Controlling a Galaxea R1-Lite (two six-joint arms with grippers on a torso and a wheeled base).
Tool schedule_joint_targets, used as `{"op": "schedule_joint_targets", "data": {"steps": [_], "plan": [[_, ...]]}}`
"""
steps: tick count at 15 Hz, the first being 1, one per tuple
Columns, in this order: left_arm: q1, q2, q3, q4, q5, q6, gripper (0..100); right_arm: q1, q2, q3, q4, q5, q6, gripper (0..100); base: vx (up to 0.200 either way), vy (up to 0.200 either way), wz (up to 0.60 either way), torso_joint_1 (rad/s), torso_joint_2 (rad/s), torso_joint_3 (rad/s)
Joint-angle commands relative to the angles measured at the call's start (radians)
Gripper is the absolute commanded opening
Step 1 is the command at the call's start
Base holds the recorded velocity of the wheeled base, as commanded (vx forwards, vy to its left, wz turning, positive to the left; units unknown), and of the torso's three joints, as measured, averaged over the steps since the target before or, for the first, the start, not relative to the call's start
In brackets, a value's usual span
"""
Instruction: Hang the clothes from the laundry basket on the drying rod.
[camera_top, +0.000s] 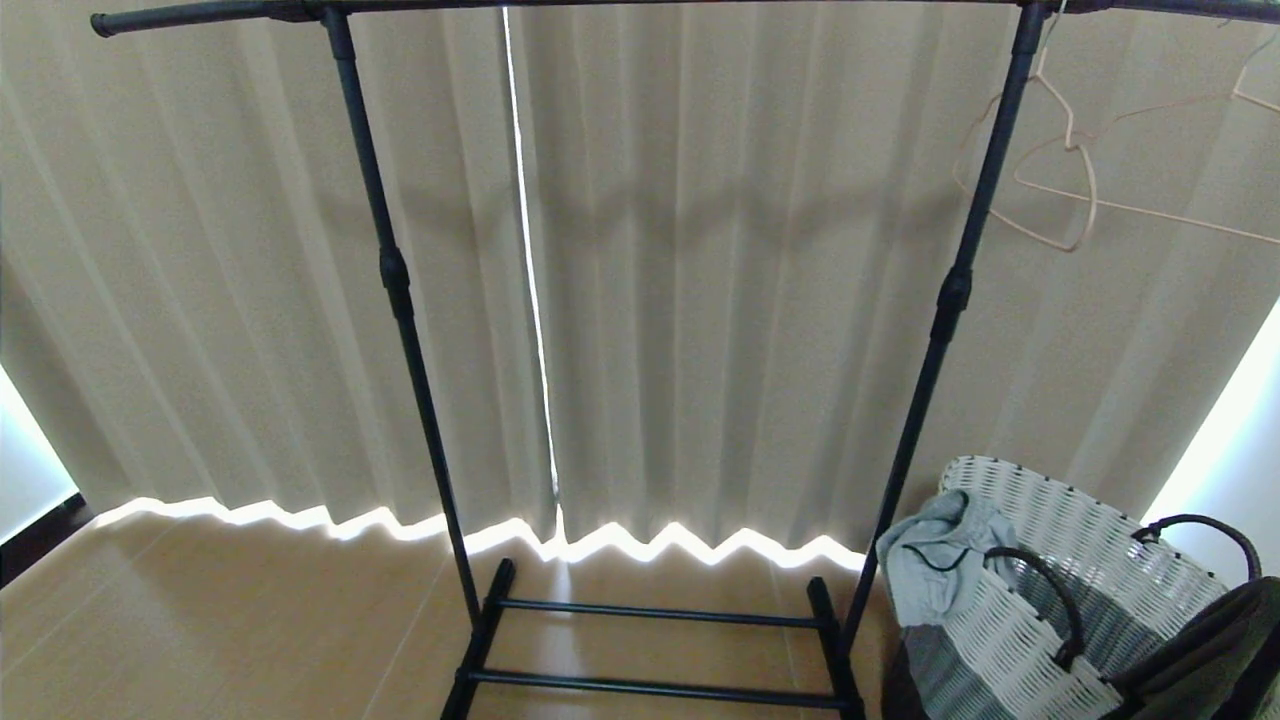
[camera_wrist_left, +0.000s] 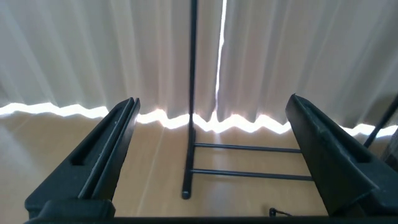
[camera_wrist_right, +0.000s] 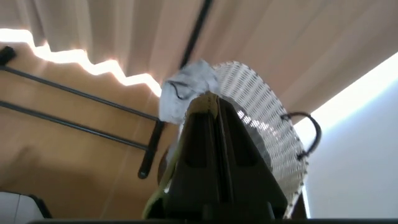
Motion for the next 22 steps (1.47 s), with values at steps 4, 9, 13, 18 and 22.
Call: {"op": "schedule_joint_targets", "data": {"steps": [4,9,13,18,22], "plan": [[0.001,0.002,0.0,0.002,-0.004,0.02,100,0.055,0.015,-0.026,-0.001,0.012,0.003,0,0.0,0.0,0.0,0.0,0.0,0.0],[0.001,0.001,-0.001,0.002,-0.05,0.034,100,0.213,0.042,-0.043,-0.004,0.019,0.007,0,0.0,0.0,0.0,0.0,0.0,0.0],[-0.001,0.002,0.002,-0.084,-0.145,0.102,100,0.247,0.108,-0.117,-0.014,0.019,0.032,0,0.0,0.0,0.0,0.0,0.0,0.0],[0.001,0.203,-0.299,-0.111,-0.47,0.135,100,0.31,0.128,-0.189,-0.009,0.022,0.104,0,0.0,0.0,0.0,0.0,0.0,0.0],[-0.004,0.564,-0.449,-0.114,-0.699,0.148,100,0.388,0.197,-0.258,-0.014,0.051,0.13,0,0.0,0.0,0.0,0.0,0.0,0.0]]}}
